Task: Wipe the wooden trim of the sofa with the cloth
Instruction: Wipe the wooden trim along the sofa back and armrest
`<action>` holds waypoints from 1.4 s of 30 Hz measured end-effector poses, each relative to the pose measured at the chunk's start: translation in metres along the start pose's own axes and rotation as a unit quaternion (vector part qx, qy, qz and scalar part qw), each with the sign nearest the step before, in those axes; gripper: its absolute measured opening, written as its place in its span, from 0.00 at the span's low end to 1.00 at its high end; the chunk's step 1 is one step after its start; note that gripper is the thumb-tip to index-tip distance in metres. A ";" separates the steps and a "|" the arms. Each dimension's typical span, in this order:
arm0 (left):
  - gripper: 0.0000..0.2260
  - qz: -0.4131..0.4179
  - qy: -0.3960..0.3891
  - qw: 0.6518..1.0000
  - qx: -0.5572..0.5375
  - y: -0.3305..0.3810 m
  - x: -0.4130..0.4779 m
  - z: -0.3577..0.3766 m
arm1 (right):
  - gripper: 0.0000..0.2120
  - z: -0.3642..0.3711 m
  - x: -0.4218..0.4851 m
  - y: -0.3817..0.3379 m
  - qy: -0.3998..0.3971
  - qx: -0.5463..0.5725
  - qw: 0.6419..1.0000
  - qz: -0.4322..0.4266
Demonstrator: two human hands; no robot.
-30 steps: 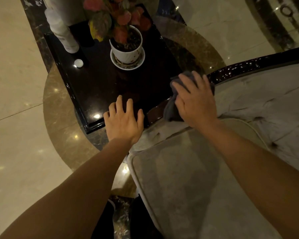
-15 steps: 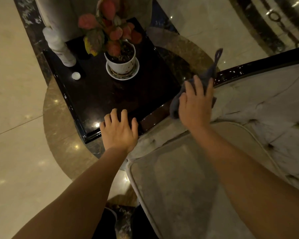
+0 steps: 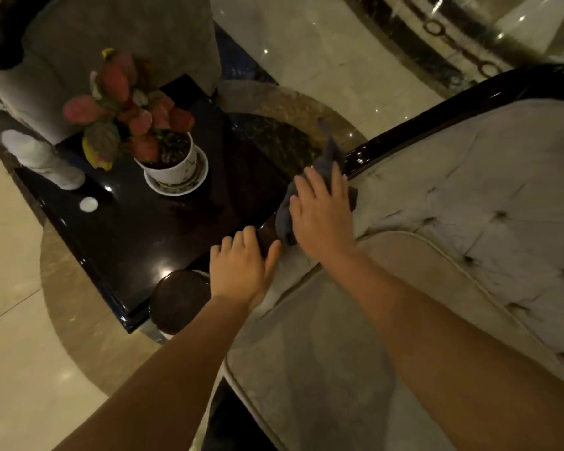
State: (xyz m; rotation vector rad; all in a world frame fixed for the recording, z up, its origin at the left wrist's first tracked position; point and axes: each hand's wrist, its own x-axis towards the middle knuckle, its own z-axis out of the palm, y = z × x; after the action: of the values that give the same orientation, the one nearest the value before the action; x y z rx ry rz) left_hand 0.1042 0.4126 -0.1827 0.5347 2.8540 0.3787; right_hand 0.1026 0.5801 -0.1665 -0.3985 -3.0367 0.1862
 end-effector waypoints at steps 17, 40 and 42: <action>0.27 0.132 -0.105 0.986 0.012 0.118 0.134 -0.016 | 0.26 -0.023 0.058 0.097 -0.131 -0.069 0.986 -0.077; 0.21 0.203 -0.110 0.972 0.049 0.199 0.202 -0.002 | 0.33 -0.051 0.126 0.209 0.004 -0.122 0.986 0.110; 0.20 0.206 -0.092 0.973 0.054 0.209 0.207 0.000 | 0.34 -0.043 0.111 0.195 -0.039 -0.079 0.995 0.043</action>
State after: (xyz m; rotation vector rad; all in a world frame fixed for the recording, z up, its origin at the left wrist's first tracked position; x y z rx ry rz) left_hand -0.0167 0.6798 -0.1558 1.1283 2.5822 0.2241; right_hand 0.0490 0.8007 -0.1430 -0.5448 -3.1233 -0.0349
